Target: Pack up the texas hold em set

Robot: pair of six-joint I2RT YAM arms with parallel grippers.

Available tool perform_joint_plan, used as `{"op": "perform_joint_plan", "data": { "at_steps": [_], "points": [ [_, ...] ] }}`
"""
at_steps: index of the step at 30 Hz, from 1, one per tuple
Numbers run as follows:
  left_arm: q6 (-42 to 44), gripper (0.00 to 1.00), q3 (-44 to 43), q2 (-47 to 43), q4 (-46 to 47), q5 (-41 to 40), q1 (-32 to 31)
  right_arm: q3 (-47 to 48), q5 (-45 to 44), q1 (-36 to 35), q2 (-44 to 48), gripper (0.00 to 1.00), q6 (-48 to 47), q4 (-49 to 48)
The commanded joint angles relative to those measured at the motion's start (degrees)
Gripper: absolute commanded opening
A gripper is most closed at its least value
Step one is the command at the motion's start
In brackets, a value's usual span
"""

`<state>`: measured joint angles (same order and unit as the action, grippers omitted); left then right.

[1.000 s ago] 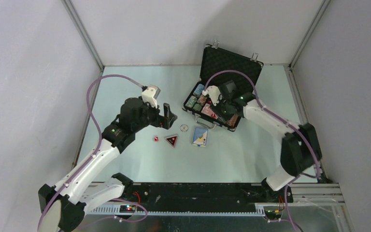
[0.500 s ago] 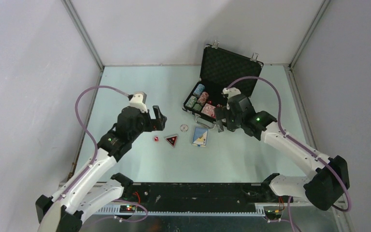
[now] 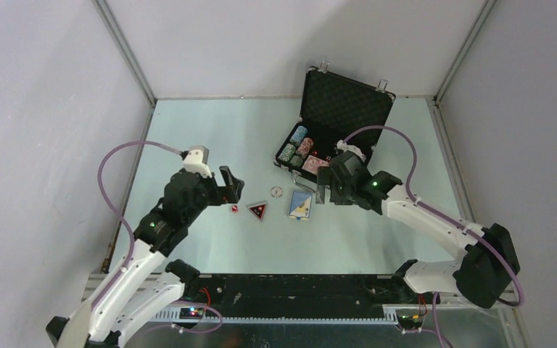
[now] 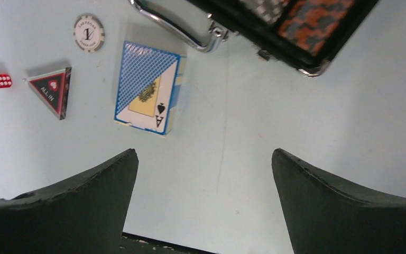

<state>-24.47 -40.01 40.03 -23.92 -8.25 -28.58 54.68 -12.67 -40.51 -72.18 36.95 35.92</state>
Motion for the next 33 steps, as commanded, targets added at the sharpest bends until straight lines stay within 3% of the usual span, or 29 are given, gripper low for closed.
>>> {"op": "perform_joint_plan", "data": {
  "at_steps": [1,19,33],
  "points": [
    [1.06,0.98,1.55,-4.30,-0.04,1.96,0.28,0.74,6.70,-0.99,-3.36,1.00,4.36,-3.68],
    [-2.18,0.98,2.66,-4.56,-3.30,5.44,0.19,11.79,10.25,-3.90,-24.52,1.00,13.29,-8.24],
    [-1.49,0.98,3.16,-5.51,-3.82,4.59,0.19,27.14,-1.63,-6.75,-39.53,1.00,16.25,8.77]
  ]
}}
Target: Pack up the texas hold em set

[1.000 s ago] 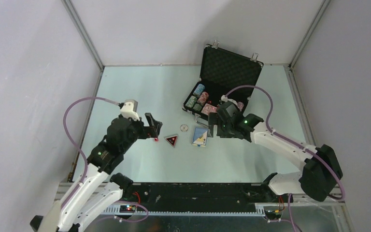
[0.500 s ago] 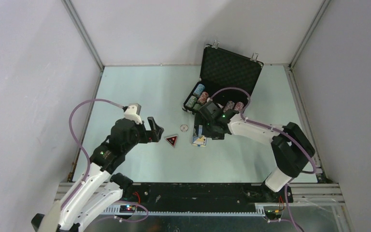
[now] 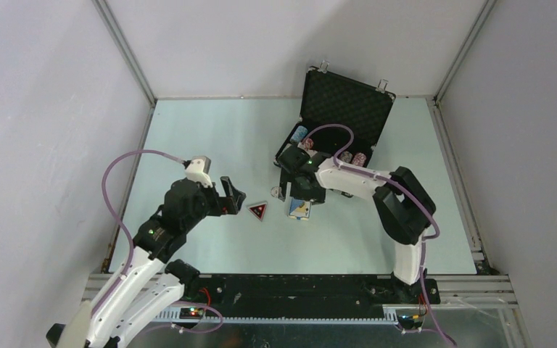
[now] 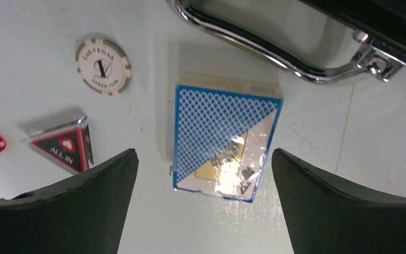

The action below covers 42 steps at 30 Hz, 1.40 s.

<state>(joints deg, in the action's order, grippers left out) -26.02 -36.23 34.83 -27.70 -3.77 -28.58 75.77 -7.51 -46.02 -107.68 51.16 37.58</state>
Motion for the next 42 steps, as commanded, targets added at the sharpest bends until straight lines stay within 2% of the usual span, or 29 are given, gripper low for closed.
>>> {"op": "perform_joint_plan", "data": {
  "at_steps": [1,7,15,22,24,27,32,34,36,42],
  "points": [
    [0.12,0.98,-0.61,-0.30,-0.01,0.02,0.19,7.66,-7.10,-1.55,-4.69,1.00,1.99,7.70],
    [0.49,0.98,-0.47,-0.47,-0.09,0.01,0.19,9.38,-7.12,-2.85,-7.38,0.99,3.46,9.95],
    [0.15,0.98,0.08,-0.95,-0.23,0.08,0.19,8.65,-5.09,-2.93,-8.71,0.81,3.76,8.88],
    [-0.37,0.98,0.16,-0.73,-0.05,0.11,0.19,8.00,-4.81,-2.68,-8.63,0.56,2.67,8.59],
    [-0.35,0.98,0.05,-0.73,-0.13,0.04,0.19,7.99,-5.22,-2.69,-7.69,0.53,1.03,8.32],
    [-0.41,0.98,0.02,-0.75,-0.13,-0.01,0.19,7.95,-5.42,-2.91,-4.48,0.44,-2.86,7.18],
    [-0.36,0.98,0.03,-0.49,0.44,0.16,0.19,6.91,-3.11,-3.38,2.14,0.42,-12.31,3.68],
    [-0.45,0.98,-0.10,-0.27,0.52,0.18,0.19,6.13,-3.81,-3.47,4.95,0.41,-14.37,3.49],
    [-0.51,0.98,-0.15,-0.02,0.63,0.17,0.19,5.01,-3.77,-3.39,7.76,0.36,-16.77,2.72],
    [-0.30,0.98,-0.33,0.49,0.91,0.41,0.19,3.96,-5.50,-1.65,15.02,0.35,-22.94,1.57]
  ]
}}
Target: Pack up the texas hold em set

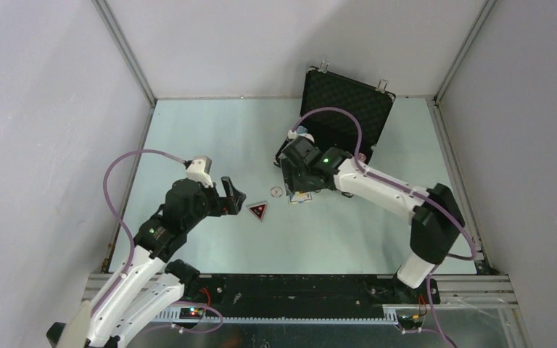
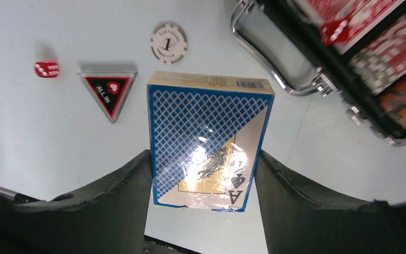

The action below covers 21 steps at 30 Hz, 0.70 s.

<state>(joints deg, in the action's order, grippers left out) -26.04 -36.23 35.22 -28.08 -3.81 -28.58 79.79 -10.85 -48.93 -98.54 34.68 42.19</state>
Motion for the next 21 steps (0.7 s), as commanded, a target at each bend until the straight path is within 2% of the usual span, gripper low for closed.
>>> {"op": "perform_joint_plan", "data": {
  "at_steps": [1,8,11,14,18,21],
  "points": [
    [-0.31,0.98,-0.33,0.17,1.23,0.47,0.19,-0.07,-2.29,2.47,6.64,0.34,-7.56,-3.62],
    [-0.54,0.98,0.19,0.47,1.68,0.95,0.19,-0.07,3.39,14.17,12.06,0.34,-13.61,-8.74],
    [-0.67,0.98,0.07,0.81,1.87,1.12,0.19,-0.07,4.89,17.11,12.80,0.33,-17.89,-11.79],
    [-0.52,0.98,-0.05,1.18,1.88,1.09,0.19,0.38,6.40,19.53,12.28,0.29,-22.23,-14.79],
    [-0.43,0.98,-0.27,1.47,1.90,0.88,0.19,3.16,3.83,21.48,9.73,0.31,-26.34,-15.87],
    [-0.33,0.98,-0.64,1.91,1.90,0.75,0.19,5.79,5.53,23.23,6.71,0.31,-30.16,-16.40]
  ]
}}
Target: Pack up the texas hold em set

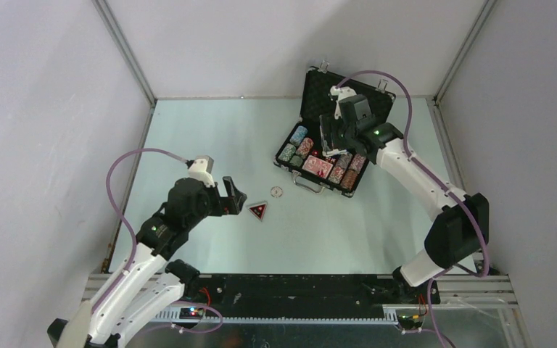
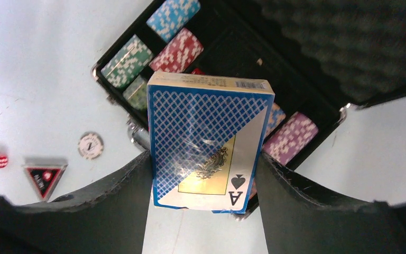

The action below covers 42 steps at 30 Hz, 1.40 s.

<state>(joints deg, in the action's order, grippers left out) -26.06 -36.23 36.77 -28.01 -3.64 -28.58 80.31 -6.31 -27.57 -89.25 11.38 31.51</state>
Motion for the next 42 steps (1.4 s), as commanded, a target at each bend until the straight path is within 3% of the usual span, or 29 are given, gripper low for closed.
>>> {"op": "perform_joint_plan", "data": {
  "at_steps": [1,8,16,29,42],
  "points": [
    [-0.22,0.98,-0.75,0.61,1.89,0.53,0.19,5.98,2.85,2.11,-4.11,0.31,-8.60,-5.50],
    [0.45,0.98,-1.87,2.61,1.79,-0.05,0.19,15.53,14.72,5.06,-12.72,0.33,-14.98,-1.63],
    [1.46,0.98,-3.78,4.25,0.22,-1.42,0.19,28.74,17.32,6.00,-25.98,0.33,-30.88,7.67],
    [2.69,0.98,-7.85,9.89,1.22,-1.46,0.19,30.92,16.05,9.49,-32.26,0.35,-40.74,9.60],
    [2.78,0.98,-8.15,11.21,1.15,-0.34,0.19,25.32,17.52,9.52,-36.11,0.33,-48.99,1.18]
  ]
}}
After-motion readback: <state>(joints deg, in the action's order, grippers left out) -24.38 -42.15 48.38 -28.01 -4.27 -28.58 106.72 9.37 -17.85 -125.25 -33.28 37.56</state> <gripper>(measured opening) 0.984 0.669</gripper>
